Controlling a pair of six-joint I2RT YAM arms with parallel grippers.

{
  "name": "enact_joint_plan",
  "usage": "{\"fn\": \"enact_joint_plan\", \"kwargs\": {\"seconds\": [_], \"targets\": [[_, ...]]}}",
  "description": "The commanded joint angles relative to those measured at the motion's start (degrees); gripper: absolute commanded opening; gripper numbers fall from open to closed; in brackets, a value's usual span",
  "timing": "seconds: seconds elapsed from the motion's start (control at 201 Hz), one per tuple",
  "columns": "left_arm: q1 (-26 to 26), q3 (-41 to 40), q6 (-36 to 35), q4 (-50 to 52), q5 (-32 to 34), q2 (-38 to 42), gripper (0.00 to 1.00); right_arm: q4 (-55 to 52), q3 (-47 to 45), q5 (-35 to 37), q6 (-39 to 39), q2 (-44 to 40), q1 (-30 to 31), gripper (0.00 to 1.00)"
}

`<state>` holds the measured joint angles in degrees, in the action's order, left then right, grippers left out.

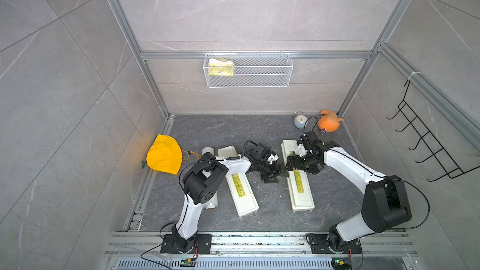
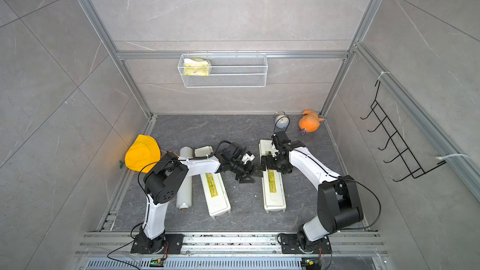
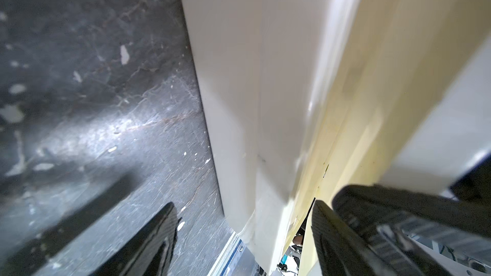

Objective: Put plastic wrap rolls into dispensers
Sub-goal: Open the lid of the plastic wrap cutting box.

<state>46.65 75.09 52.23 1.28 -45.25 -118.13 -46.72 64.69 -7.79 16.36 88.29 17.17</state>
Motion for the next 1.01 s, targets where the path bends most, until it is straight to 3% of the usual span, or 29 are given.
{"fn": "enact_joint_plan", "kwargs": {"seconds": [0.0,0.194,0.398,1.0], "targets": [[0.44,2.61,-1.44,-0.65,-0.96,-0.7,0.81,-2.56,3.78,4.74,-1.7,-1.4,0.41,1.0],[1.77,4.58,-0.5,-2.66,-2.06,-2.58,0.81,2.77,1.45,-5.18,-0.36,-0.66,0.4,1.0],[2.73,5.69,0.68,-4.05,-1.93,-4.25,0.81,7.69,-2.44,-10.78,-0.37,1.08,0.02,1.0],[3.53,7.77,-2.3,4.86,0.21,-8.12,0.74,-0.37,1.13,7.33,-3.88,4.69,0.92,1.0]]}}
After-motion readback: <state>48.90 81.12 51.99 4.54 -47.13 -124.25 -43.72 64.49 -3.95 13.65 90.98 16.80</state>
